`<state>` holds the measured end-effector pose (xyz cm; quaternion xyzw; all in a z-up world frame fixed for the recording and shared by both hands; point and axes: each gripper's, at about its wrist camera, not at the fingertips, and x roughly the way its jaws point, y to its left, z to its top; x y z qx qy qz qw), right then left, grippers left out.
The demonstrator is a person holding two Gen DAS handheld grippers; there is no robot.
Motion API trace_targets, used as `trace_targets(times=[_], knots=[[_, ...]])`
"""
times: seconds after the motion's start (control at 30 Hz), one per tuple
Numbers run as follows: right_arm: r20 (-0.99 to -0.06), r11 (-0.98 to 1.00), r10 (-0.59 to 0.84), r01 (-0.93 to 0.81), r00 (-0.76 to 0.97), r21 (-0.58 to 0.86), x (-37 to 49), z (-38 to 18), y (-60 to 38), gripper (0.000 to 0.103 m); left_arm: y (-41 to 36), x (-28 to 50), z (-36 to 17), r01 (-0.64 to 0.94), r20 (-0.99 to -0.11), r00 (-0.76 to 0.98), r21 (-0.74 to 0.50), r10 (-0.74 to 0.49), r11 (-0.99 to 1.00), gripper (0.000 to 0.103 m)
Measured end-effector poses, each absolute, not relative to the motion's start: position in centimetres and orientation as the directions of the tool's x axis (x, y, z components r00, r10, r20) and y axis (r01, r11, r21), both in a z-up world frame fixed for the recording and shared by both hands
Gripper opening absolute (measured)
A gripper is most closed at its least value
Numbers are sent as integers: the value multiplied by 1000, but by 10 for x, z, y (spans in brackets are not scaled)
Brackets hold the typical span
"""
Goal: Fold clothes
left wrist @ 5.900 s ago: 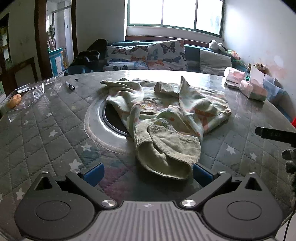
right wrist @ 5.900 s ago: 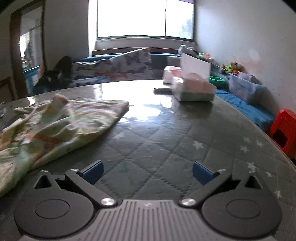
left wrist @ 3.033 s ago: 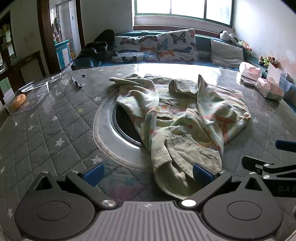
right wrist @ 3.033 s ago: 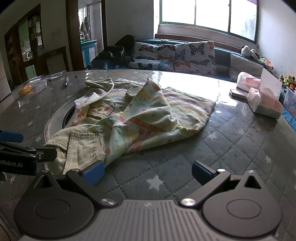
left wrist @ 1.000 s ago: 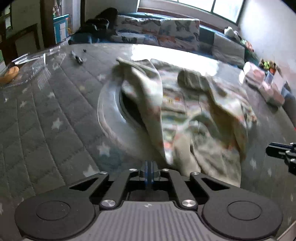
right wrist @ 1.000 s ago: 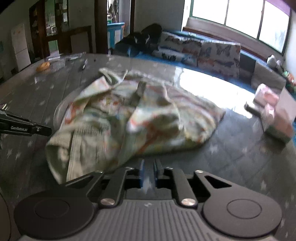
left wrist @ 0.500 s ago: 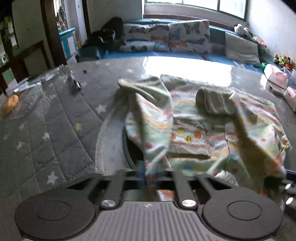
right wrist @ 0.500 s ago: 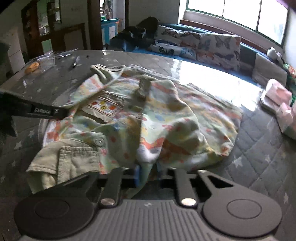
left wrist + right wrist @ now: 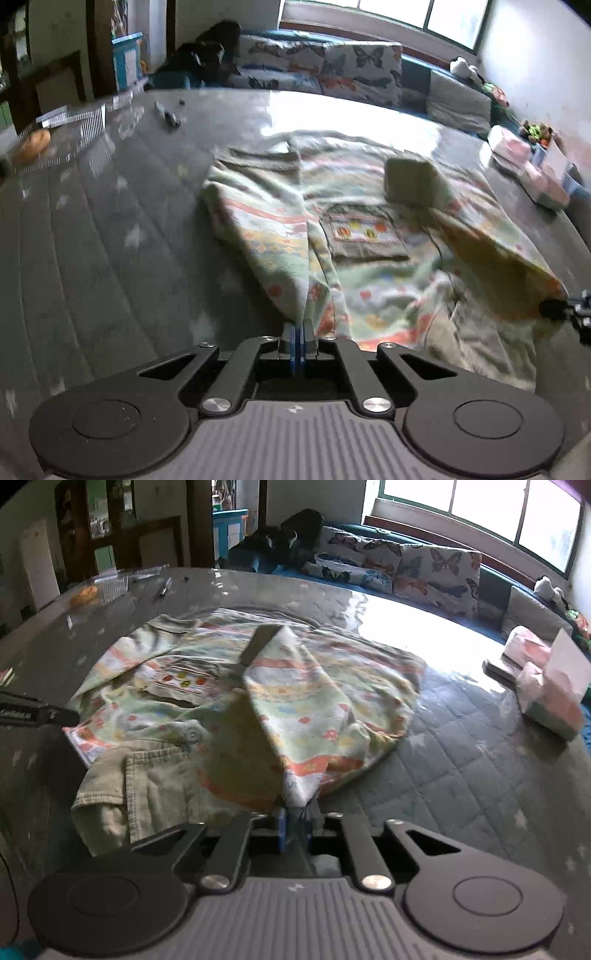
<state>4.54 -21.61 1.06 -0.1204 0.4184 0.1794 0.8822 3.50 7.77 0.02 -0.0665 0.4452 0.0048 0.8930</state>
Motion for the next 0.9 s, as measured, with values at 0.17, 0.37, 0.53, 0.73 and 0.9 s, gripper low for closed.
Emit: trace_targets(times=[0.17, 0.37, 0.53, 0.73, 0.9], knots=[[-742, 887, 225, -448, 631, -111, 49, 37, -206, 24, 78, 27, 0, -66, -805, 590, -127, -64, 990, 3], [-719, 855, 254, -497, 647, -146, 85, 47, -178, 35, 86, 18, 7, -85, -797, 603, -114, -40, 990, 22], [-723, 853, 269, -506, 636, -127, 131, 31, -152, 43, 96, 12, 15, -122, -792, 610, -91, 2, 988, 49], [-752, 870, 249, -482, 611, -103, 176, 0, -127, 42, 112, 10, 22, -182, -792, 607, -65, 60, 981, 54], [-760, 891, 212, -441, 615, -109, 188, -13, -136, 6, 111, 18, 25, -199, -784, 617, -77, 64, 977, 56]])
